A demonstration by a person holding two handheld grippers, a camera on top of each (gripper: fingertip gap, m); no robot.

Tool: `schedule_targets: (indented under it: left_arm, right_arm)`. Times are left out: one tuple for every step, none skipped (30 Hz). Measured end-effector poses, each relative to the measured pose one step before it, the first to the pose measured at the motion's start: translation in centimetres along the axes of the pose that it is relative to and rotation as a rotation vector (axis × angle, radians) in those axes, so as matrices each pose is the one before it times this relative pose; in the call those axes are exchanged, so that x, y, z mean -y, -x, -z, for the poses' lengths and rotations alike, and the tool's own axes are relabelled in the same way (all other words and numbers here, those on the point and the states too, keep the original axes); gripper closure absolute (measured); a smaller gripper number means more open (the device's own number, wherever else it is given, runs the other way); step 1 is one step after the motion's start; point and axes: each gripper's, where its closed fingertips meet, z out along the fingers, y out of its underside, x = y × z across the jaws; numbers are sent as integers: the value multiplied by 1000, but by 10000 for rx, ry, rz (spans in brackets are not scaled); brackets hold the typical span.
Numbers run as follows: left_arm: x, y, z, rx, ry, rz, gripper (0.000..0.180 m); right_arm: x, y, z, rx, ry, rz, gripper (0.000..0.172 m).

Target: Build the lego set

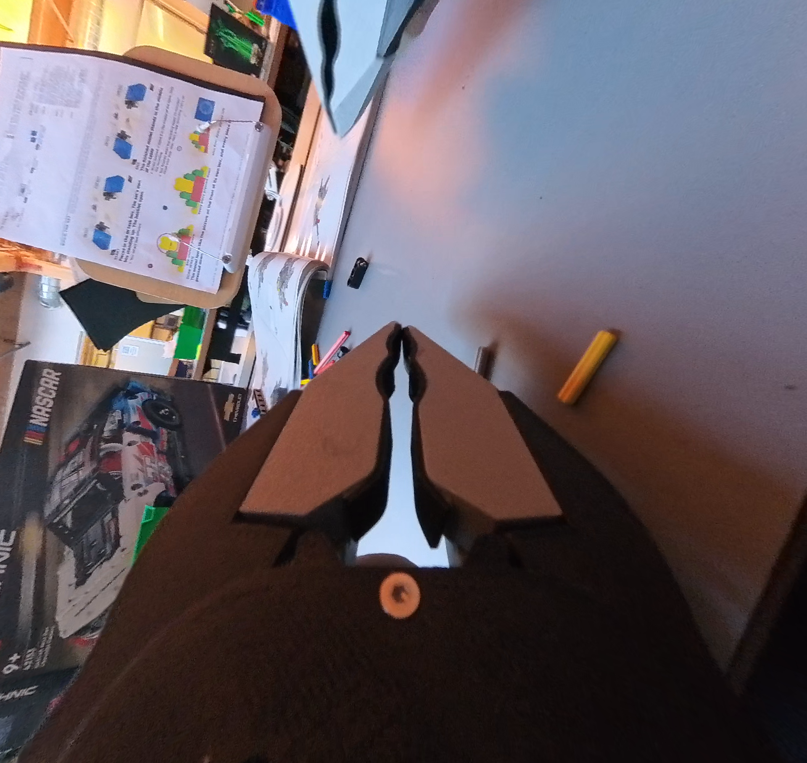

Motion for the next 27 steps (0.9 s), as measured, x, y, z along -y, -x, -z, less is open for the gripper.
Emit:
schedule_targets:
  left_arm:
    - [74, 43, 41, 104, -27, -124, 180]
    - [109, 142, 74, 170, -33, -135, 180]
    - [25, 310, 76, 276, 17, -125, 180]
    - [-4, 349, 90, 276, 13, -75, 180]
    - [34, 281, 79, 194, -39, 18, 180]
    - [23, 348, 63, 193, -35, 99, 180]
    - [7, 261, 42, 99, -44, 161, 180]
    - [50, 132, 45, -29, -79, 238, 180]
    - [101, -12, 61, -154, -109, 305, 180]
    - [65, -96, 181, -201, -57, 333, 180]
    - [-23, -35, 544, -102, 40, 365, 180]
    - [109, -160, 1051, -59, 32, 307, 180]
    - [252, -476, 1609, -143, -22, 104, 180]
    - [313, -629, 2061, -131, -126, -58, 180]
    - [44, -860, 2274, -241, -34, 4, 180]
    - [-523, -1144, 2327, -427, 285, 169, 180]
    - [-849, -1170, 2387, -408, 360, 356, 180]
    - [-768, -1132, 2401, -333, 94, 460, 180]
    - [-786, -1330, 2280, -472, 35, 567, 180]
    - [-1121, -1467, 2019, -581, 330, 711, 180]
    - [-1346, -1121, 1726, -294, 437, 763, 180]
    - [-1145, -905, 1392, -78, 155, 649, 180]
    - [-954, -858, 1076, -5, -108, 364, 180]
    - [-1170, -564, 772, 121, 71, -30, 180]
    - [-1430, -104, 565, 224, 572, -312, 180]
    - [-1165, 385, 386, 428, 568, -208, 180]
    - [-552, -10, 159, 169, 124, -102, 180]
  right_arm:
    - [-434, -3, 699, -193, 266, -216, 172]
    - [-406, 47, 732, -184, 241, -146, 172]
    - [-285, -42, 774, -242, 157, -80, 172]
    - [-268, -142, 759, -299, 134, -45, 172]
    - [-376, -82, 641, -247, 181, -74, 172]
    - [-587, 181, 444, -94, 285, -107, 172]
    - [-771, 245, 249, -53, 409, -59, 172]
    - [-859, 148, 107, -111, 473, 9, 172]
    - [-840, 126, 5, -103, 477, 57, 172]
    - [-860, 24, -57, -135, 465, 92, 172]
    - [-890, -14, -115, -109, 442, 67, 172]
    - [-989, 199, -226, 62, 475, -30, 172]
    - [-969, 151, -262, 75, 494, -122, 172]
    - [-480, -498, -103, -344, 240, -171, 172]
    - [-324, -229, -61, -225, 166, 16, 172]
    - [-131, -126, -10, -215, 92, 157, 172]
    - [-20, -38, -24, -180, 63, 212, 172]
    - [-24, -79, -27, -181, 66, 198, 172]
    - [-110, -160, 4, -164, 112, 118, 172]
    - [-198, -378, 62, -202, 134, -48, 172]
    - [-105, -671, 217, -266, 6, -241, 172]
    - [117, -894, 428, -300, -221, -427, 172]
    - [255, -994, 588, -283, -373, -542, 172]
    - [188, -1156, 649, -326, -340, -632, 172]
    - [50, -962, 693, -194, -255, -655, 172]
    - [-42, -605, 783, 5, -197, -635, 172]
    - [-82, -410, 1015, 95, -168, -611, 172]
